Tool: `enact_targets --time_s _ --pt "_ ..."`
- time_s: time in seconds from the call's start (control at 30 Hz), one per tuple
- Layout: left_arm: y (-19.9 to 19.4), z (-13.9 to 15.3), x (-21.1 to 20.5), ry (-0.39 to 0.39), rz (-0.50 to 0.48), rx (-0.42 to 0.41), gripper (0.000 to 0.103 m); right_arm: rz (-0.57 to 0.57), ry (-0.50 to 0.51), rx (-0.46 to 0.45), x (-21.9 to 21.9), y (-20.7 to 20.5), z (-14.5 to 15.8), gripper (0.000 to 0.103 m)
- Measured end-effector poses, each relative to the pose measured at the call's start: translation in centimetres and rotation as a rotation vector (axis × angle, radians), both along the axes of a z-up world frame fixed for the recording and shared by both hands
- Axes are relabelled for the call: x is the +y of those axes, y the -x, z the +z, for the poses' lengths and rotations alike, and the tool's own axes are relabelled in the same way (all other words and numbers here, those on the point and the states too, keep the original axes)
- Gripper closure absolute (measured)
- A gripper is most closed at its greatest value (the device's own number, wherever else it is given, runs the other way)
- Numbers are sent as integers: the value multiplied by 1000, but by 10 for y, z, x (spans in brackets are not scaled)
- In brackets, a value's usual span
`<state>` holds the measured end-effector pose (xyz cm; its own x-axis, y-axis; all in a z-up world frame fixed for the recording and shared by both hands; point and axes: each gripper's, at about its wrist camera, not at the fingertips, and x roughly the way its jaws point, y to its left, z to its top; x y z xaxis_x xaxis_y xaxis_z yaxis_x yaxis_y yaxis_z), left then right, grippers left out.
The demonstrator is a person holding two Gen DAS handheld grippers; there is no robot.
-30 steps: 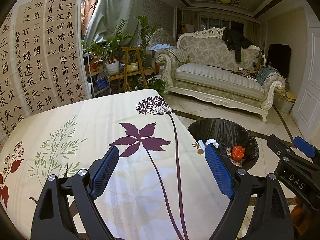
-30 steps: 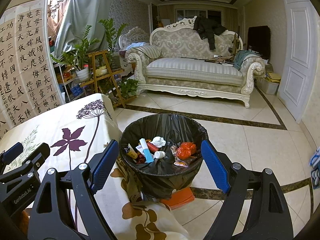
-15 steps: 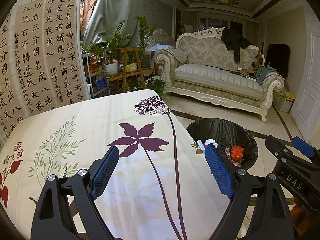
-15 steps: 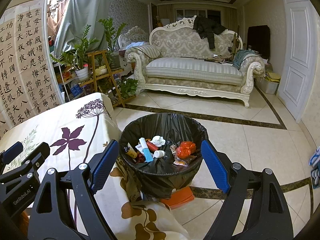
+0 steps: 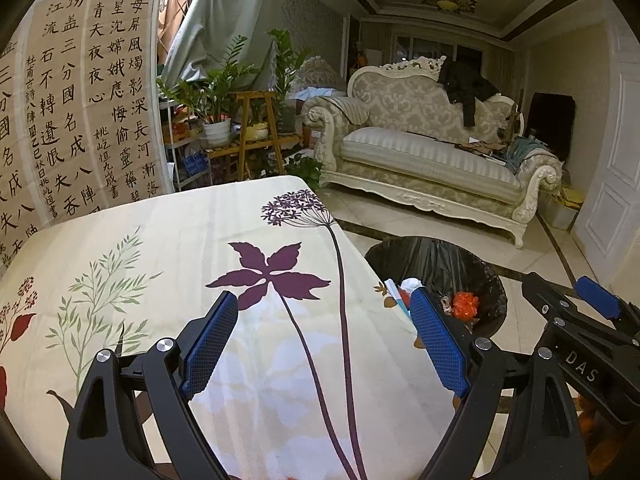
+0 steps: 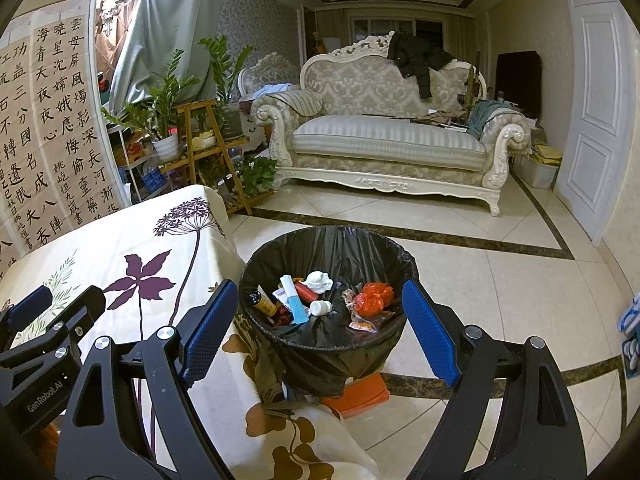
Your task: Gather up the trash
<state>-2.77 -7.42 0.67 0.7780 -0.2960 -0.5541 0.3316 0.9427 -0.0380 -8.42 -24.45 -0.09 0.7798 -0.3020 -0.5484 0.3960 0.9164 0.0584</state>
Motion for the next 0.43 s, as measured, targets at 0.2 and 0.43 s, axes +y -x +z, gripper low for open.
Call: enact_targets --time_s 0.2,0.43 --pt "-4 2 3 -12 21 -14 18 4 2 4 2 0 -2 21" --pt "-18 -6 21 -3 44 48 18 30 11 23 19 -10 -4 21"
